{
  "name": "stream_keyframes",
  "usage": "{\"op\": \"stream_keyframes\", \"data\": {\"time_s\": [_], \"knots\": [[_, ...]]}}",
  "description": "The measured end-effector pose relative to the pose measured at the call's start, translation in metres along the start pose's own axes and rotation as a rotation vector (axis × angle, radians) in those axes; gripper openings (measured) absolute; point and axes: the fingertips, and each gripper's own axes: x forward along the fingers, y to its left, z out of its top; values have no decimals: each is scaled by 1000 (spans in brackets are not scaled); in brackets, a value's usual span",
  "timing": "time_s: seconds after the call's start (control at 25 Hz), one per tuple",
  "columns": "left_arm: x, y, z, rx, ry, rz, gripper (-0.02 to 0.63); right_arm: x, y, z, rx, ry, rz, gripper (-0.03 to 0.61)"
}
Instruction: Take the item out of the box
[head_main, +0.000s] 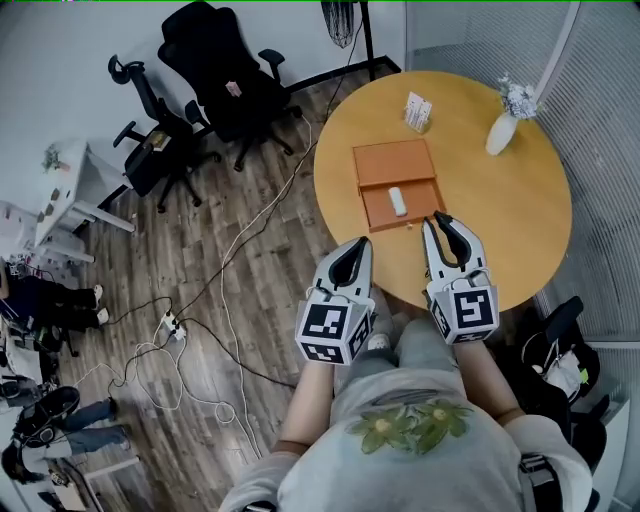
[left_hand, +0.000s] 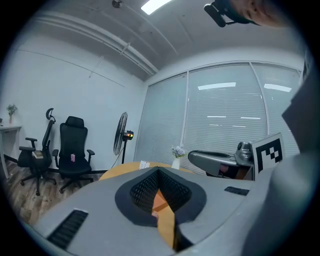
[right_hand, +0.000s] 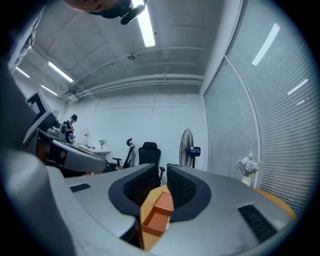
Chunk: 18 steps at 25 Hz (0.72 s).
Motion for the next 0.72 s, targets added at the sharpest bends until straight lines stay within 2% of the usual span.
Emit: {"op": "stream_keyframes", "data": {"time_s": [0.12,0.24,0.32,0.72], "knots": [[5,2,-3,5,5,-20,0,6,1,-4,4,8,0,163],[11,6,-5,7,10,-26,0,13,0,-3,-6,3,4,186],[16,12,-6,-2,10,-26,0,20,0,-3,-9,-1,9,230],[49,41,16,34,6,-19,0,71,-17,11,0,-30,-4,233]]}}
